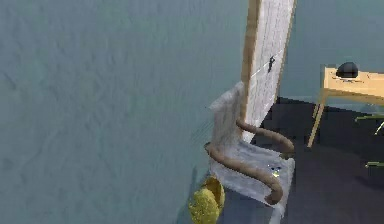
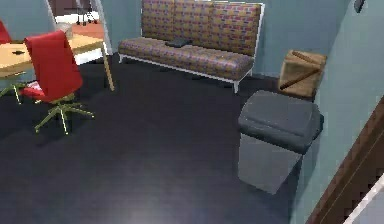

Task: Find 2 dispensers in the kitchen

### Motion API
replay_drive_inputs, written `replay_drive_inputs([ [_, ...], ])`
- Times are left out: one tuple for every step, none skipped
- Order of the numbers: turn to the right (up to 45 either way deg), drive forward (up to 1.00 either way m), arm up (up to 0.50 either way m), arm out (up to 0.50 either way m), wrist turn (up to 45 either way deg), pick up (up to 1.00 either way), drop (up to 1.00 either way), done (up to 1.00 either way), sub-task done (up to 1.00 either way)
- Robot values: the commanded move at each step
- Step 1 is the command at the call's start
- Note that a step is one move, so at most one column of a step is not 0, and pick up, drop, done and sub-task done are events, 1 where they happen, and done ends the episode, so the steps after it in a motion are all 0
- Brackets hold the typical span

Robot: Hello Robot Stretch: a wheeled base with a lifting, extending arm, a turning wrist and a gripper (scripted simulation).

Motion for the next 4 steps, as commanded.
replay_drive_inputs([
  [45.0,0.00,0.00,0.00,0.0,0.00,0.00,0.00,0.00],
  [30.0,0.00,0.00,0.00,0.0,0.00,0.00,0.00,0.00],
  [0.0,1.00,0.00,0.00,0.0,0.00,0.00,0.00,0.00],
  [0.0,1.00,0.00,0.00,0.0,0.00,0.00,0.00,0.00],
])
